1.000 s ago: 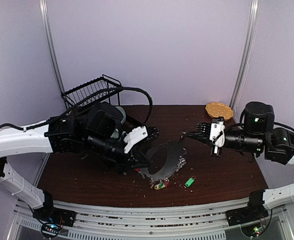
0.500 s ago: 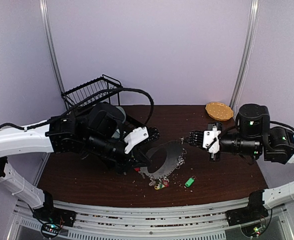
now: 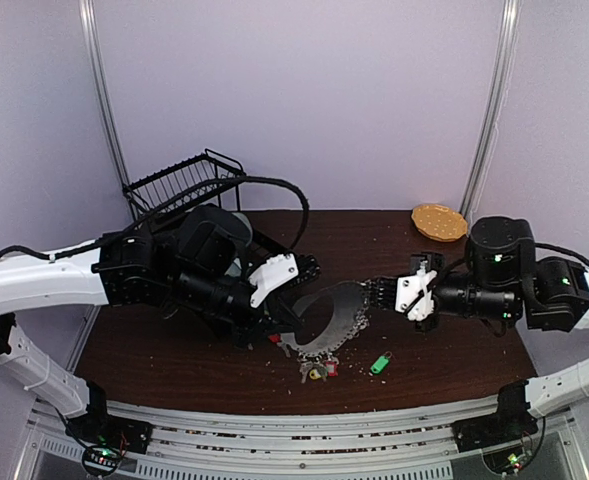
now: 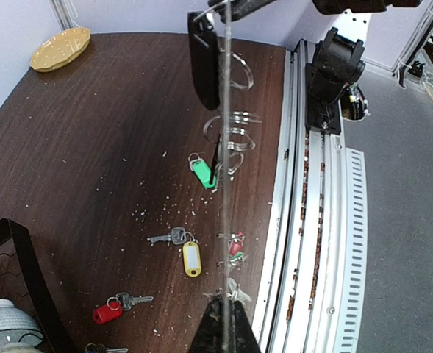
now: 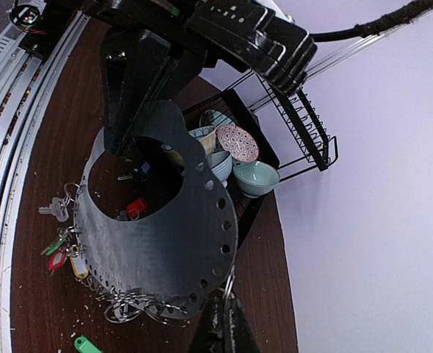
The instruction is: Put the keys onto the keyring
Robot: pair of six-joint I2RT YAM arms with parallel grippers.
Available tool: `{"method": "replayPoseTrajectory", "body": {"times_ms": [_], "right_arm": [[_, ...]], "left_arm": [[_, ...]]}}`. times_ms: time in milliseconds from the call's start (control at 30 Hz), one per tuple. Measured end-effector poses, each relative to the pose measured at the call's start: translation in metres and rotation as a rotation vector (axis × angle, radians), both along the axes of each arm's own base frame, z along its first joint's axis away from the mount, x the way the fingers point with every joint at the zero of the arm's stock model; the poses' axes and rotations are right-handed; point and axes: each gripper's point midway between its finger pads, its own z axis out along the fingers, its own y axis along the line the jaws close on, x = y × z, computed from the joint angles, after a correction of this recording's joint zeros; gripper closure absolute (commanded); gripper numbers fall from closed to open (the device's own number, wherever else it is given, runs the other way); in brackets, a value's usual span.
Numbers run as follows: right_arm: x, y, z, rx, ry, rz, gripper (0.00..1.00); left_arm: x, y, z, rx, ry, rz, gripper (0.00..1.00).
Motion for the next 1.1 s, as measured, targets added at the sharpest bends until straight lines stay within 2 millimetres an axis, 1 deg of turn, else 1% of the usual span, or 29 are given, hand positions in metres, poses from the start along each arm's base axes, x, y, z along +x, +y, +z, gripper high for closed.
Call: {"method": "replayPoseTrajectory", "body": {"times_ms": [167,300,467,633,767,900,1000,1100], "right_arm": [[0.003,0.002,-0.006,-0.024,-0.005,-0.015,1.00],[0.002,0.003,-0.009,-0.042,-0.014,-0.007,1.00],[0.002,0.001,-0.011,-0.056,-0.016,-0.013,1.00],[0.001,-0.003,-0.009,-0.045,-0.002,-0.022,1.00],[-0.003,-0.004,-0.006,-0.049,0.072,-0.029,1.00],[-0.004,0.001,0.000,-0.056,0.178,-0.050,1.00],[-0.005,0.003,-0.004,-0.069,0.257,-0.059,1.00],[-0.007,-0.001,-0.012,-0.086,0.335,-0.066,1.00]], "left_arm": [[0.000,0.000,0.000,0.003,-0.004,-0.004,1.00],[-0.001,0.001,-0.002,0.010,-0.001,-0.005,1.00],[0.000,0.002,-0.003,0.016,-0.004,-0.001,1.00],[0.004,0.003,-0.003,0.022,-0.018,0.019,1.00],[0.006,0.005,-0.002,0.024,-0.029,0.031,1.00],[0.006,0.008,0.001,0.023,-0.042,0.031,1.00],[0.004,0.009,0.001,0.028,-0.049,0.020,1.00],[0.000,0.010,-0.001,0.039,-0.057,0.003,1.00]]}}
